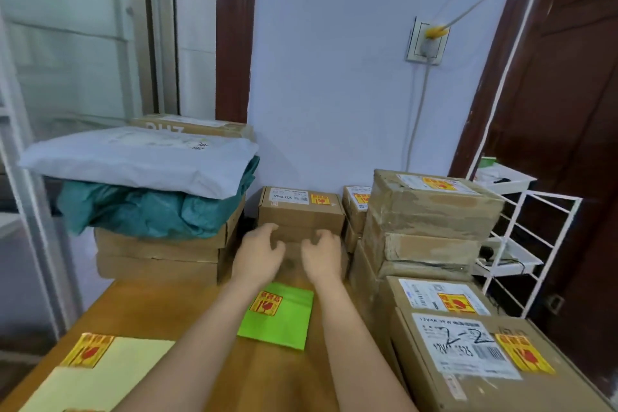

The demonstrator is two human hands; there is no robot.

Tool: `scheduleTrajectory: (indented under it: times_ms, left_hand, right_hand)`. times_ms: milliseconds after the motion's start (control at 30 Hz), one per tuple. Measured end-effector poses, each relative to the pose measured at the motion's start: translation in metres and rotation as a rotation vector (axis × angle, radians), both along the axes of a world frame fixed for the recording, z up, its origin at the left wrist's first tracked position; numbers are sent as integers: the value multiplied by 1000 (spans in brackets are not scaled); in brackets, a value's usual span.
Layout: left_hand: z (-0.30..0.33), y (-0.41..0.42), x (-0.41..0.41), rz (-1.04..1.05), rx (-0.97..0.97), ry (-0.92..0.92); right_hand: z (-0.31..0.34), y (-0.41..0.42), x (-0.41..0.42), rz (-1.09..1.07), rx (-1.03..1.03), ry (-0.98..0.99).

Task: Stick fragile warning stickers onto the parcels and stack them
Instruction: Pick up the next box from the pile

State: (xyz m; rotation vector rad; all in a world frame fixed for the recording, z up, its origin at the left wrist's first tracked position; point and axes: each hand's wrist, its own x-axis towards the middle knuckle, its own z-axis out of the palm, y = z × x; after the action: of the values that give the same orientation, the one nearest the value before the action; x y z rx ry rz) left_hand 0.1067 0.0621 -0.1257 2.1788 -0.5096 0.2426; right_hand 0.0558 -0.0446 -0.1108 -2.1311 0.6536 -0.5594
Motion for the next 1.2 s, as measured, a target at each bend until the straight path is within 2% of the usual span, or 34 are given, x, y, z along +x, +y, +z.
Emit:
scheduleTrajectory:
  times_ms: [200,467,633,800,967,1200]
  left_hand:
    - [12,23,-64,-67,55,-119]
    - [22,14,-133,-199,25,-121]
    - [23,-7,-177,-317,-9,-37]
    - [12,-32,-197,-390,15,41]
    - [-8,-46,-214,-423,45,119]
    - [-15,-55,-233,-392,-21,171]
  right_hand:
    - [32,7,-59,90,-206,-46]
    - [56,-13,-144,81,-288,-33]
    - [57,-40,-204,83,-345,42]
    - [45,-89,-244,2,-453,140]
    - [27,-126,-274,-73,-425,171]
    - [3,-147,-284,-275,-427,246]
